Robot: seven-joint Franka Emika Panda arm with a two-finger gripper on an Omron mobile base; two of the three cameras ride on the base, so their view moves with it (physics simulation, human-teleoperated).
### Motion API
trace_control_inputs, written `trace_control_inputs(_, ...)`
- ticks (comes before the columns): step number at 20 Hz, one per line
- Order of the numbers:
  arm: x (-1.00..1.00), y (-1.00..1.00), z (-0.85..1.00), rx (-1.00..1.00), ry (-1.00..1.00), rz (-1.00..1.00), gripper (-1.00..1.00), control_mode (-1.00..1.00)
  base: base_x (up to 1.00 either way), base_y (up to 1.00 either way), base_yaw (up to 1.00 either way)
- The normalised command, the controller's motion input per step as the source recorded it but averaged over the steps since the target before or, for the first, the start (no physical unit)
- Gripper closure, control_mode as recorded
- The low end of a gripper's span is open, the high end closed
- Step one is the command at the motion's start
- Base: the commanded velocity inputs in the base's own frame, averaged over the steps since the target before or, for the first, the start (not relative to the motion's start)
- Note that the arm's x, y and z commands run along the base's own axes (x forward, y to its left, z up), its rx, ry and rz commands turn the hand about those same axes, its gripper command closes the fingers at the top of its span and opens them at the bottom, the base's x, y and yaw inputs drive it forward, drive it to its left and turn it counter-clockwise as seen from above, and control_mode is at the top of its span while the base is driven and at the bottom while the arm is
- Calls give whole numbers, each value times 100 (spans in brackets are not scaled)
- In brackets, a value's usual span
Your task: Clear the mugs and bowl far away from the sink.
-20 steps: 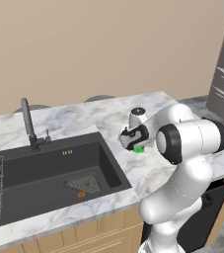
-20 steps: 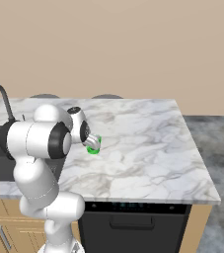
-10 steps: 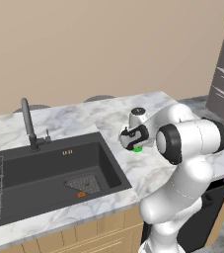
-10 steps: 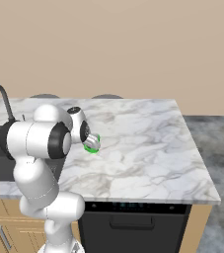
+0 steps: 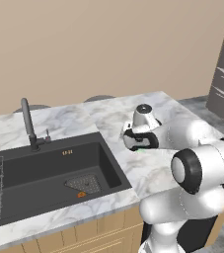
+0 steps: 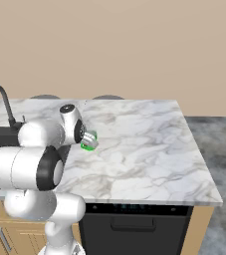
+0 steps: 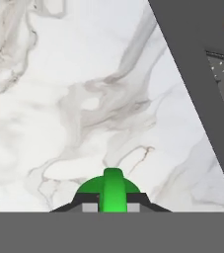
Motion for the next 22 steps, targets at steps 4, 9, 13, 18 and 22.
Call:
trace_control_inputs(4, -99, -1, 87, 2, -21, 15, 100, -100, 0, 0, 0)
trace_control_inputs(9, -100, -22, 72, 6, -20, 15, 100, -100, 0, 0, 0)
trace_control_inputs(13, -92, -27, 53, 0, -16, 7, 100, -100, 0, 0, 0)
trace_control_inputs(18, -27, -6, 22, 0, -5, 5, 100, -100, 0, 0, 0)
trace_control_inputs(22, 0, -3, 0, 0, 0, 5, 100, -100, 0, 0, 0)
